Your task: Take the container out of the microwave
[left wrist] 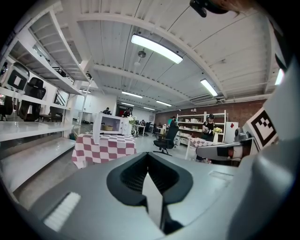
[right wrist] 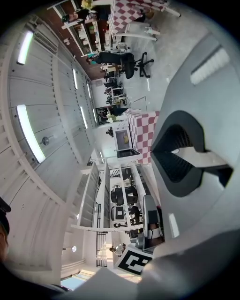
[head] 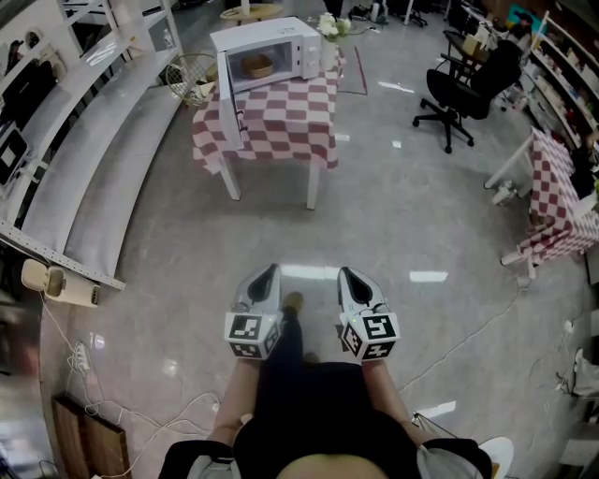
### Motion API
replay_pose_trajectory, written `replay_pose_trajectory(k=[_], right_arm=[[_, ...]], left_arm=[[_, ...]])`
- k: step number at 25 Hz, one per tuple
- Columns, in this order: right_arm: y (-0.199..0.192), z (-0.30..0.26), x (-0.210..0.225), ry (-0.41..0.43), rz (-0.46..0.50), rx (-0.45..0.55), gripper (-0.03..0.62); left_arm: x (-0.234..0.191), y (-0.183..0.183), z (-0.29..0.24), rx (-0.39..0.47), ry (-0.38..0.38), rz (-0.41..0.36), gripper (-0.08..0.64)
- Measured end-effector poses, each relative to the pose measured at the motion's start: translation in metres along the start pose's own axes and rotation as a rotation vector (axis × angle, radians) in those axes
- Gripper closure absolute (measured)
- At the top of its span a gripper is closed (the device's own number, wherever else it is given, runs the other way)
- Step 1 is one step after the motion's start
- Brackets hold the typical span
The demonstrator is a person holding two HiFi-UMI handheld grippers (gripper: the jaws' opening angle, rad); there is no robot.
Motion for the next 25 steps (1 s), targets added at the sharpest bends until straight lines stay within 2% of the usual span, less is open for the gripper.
replay_pose_trajectory(k=[8, 15, 25], right_arm=[[0.014, -0.034, 0.017, 0.023, -0.011, -0.017, 0.591], [0.027, -0.062, 0.03, 0.047, -0.034, -0.023, 0.591], [0.038, -0.107, 0.037, 0.065, -0.035, -0.055, 0.591]], left_arm=[[-0.016, 0.017, -0.034, 0.02, 0.012, -0.002, 0.551], [-0.022, 0.026, -0.063, -0.006, -0.038, -0.005, 0.551], [-0.047, 0.035, -0.095, -0.025, -0.031, 0.006, 0.551]])
Point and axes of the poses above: the fingertips, and each gripper's own axes: z backward along the fingers, x to its right, y out of its top, the point moved 7 cm from there along z, backward along the fingers, and after that the axes turned 1 degree about -x, right-handed, at the moved point
